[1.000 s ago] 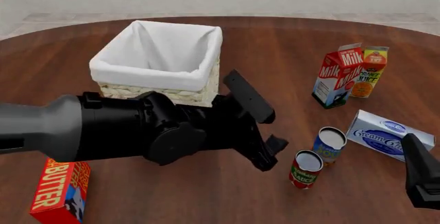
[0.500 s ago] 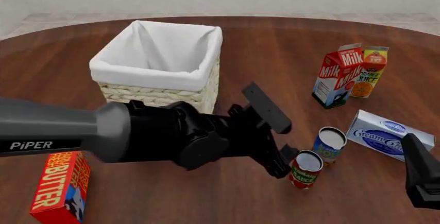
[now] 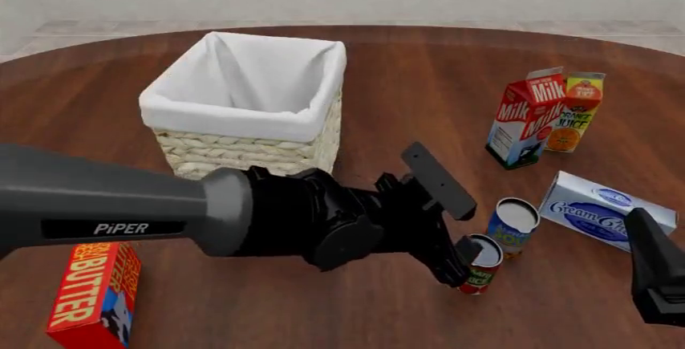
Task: Pick up the tomato sauce, and put it in the basket.
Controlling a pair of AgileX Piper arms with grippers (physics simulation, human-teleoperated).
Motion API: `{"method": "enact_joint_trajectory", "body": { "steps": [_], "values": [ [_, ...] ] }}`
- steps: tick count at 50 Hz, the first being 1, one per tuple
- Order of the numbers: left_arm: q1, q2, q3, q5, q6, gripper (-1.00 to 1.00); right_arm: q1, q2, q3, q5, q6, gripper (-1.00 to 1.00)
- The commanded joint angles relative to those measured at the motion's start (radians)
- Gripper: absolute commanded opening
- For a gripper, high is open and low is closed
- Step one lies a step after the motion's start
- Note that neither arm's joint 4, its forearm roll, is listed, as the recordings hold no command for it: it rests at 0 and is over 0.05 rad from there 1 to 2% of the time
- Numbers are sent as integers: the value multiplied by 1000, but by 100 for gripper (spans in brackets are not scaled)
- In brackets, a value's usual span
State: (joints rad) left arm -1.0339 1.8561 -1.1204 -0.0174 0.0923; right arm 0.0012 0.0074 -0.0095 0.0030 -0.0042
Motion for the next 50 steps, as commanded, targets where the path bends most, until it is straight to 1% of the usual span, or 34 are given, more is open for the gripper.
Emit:
{"method": "enact_joint_trajectory", "body": {
  "steps": [1, 15, 29, 50],
  "values": [
    [-28, 45, -36, 4, -11, 100, 0, 0, 0, 0, 0, 100],
    [-33, 81, -62, 2, -10, 100, 0, 0, 0, 0, 0, 100],
    [-35, 98, -65, -10, -13, 100, 0, 0, 0, 0, 0, 100],
    [-36, 142, -97, -12, -31, 100, 0, 0, 0, 0, 0, 100]
  ]
}}
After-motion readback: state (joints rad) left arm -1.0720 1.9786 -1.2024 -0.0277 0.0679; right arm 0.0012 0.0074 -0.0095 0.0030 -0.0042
